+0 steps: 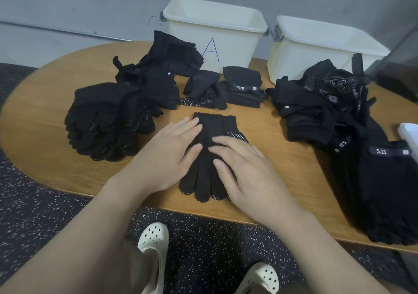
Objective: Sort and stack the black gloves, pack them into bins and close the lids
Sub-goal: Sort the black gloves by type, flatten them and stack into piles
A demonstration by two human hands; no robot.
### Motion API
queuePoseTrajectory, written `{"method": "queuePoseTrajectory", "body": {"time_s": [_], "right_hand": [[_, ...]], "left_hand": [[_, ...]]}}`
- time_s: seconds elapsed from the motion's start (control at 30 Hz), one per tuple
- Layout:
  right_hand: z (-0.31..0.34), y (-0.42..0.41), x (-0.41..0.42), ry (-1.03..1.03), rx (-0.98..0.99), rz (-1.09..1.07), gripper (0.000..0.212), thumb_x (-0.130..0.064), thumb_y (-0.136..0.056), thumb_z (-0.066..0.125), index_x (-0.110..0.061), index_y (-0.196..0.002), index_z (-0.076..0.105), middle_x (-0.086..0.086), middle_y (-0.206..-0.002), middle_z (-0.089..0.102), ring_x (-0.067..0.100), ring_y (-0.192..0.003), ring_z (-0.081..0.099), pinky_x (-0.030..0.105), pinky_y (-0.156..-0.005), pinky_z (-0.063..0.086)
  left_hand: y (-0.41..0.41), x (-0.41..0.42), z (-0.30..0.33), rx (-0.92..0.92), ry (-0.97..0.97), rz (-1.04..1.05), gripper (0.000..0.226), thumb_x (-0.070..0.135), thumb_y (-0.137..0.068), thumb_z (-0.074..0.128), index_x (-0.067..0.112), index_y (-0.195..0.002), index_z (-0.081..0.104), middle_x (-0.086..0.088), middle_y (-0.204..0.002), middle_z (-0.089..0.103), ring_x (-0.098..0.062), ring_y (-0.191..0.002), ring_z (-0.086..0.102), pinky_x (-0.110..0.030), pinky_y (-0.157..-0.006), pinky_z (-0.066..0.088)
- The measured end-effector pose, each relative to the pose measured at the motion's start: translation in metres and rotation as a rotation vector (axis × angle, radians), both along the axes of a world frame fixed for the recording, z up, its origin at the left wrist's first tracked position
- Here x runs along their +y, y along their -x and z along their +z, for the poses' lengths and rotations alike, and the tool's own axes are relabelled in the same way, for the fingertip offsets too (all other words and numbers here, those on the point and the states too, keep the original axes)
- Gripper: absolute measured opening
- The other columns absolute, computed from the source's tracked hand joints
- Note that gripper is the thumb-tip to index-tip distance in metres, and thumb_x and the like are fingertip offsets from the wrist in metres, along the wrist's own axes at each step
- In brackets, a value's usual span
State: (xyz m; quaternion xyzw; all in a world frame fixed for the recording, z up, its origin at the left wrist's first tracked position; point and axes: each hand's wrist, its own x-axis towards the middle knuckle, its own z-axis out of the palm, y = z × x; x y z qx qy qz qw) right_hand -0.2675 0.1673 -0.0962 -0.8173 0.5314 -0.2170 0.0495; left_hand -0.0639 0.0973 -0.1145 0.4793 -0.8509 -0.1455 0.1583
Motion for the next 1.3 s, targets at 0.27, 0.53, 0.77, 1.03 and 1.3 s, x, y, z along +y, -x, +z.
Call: {"method": "queuePoseTrajectory", "body": {"time_s": [0.27, 0.53, 0.77, 1.03, 1.3], "right_hand": [[-0.017, -0.015, -0.038, -0.305, 0.135, 0.077, 0.056, -0.032, -0.113, 0.02, -0.017, -0.165, 0.006, -0.007, -0.172, 0.0, 0.004, -0.157, -0.009, 0.032, -0.128, -0.006], [-0.011, -0.01, -0.035, -0.392, 0.323, -0.136, 0.074, -0.061, -0.105, 0.006, -0.019, -0.163, -0.012, -0.005, -0.169, -0.021, 0.007, -0.154, -0.022, 0.038, -0.127, -0.013], [-0.006, -0.002, -0.03, -0.365, 0.308, -0.175, 0.077, -0.064, -0.102, 0.002, -0.018, -0.163, -0.01, -0.004, -0.171, -0.017, 0.007, -0.154, -0.023, 0.04, -0.127, -0.014], [-0.001, -0.005, -0.025, -0.294, 0.309, 0.144, 0.066, -0.058, -0.108, 0.013, -0.027, -0.165, 0.002, -0.013, -0.17, -0.013, 0.0, -0.153, -0.022, 0.032, -0.127, -0.012], [-0.008, -0.002, -0.008, -0.247, 0.355, 0.263, 0.06, -0.049, -0.111, 0.01, -0.026, -0.164, -0.003, -0.011, -0.17, -0.013, 0.002, -0.152, -0.027, 0.031, -0.125, -0.015]], "left_hand": [[-0.004, 0.005, -0.003, -0.299, -0.088, -0.061, 0.096, 0.072, -0.083, -0.004, 0.019, -0.163, -0.015, 0.007, -0.168, -0.023, -0.005, -0.154, -0.022, -0.035, -0.128, -0.01], [-0.005, 0.004, -0.002, -0.311, -0.09, -0.063, 0.099, 0.075, -0.08, -0.005, 0.02, -0.162, -0.016, 0.007, -0.168, -0.025, -0.005, -0.154, -0.023, -0.034, -0.128, -0.012], [-0.004, -0.001, 0.001, 0.157, -0.075, 0.076, 0.06, 0.05, -0.106, 0.033, 0.018, -0.156, 0.04, 0.006, -0.159, 0.041, -0.012, -0.148, 0.033, -0.042, -0.126, 0.025], [0.011, -0.055, 0.001, 0.224, 0.035, 0.197, 0.03, 0.022, -0.102, 0.063, 0.018, -0.13, 0.069, 0.002, -0.11, 0.065, -0.017, -0.107, 0.054, -0.041, -0.102, 0.046], [0.023, -0.064, 0.005, 0.263, -0.116, 0.226, 0.026, 0.025, -0.096, 0.072, 0.021, -0.121, 0.069, 0.007, -0.091, 0.061, -0.005, -0.074, 0.055, -0.018, -0.074, 0.044]]}}
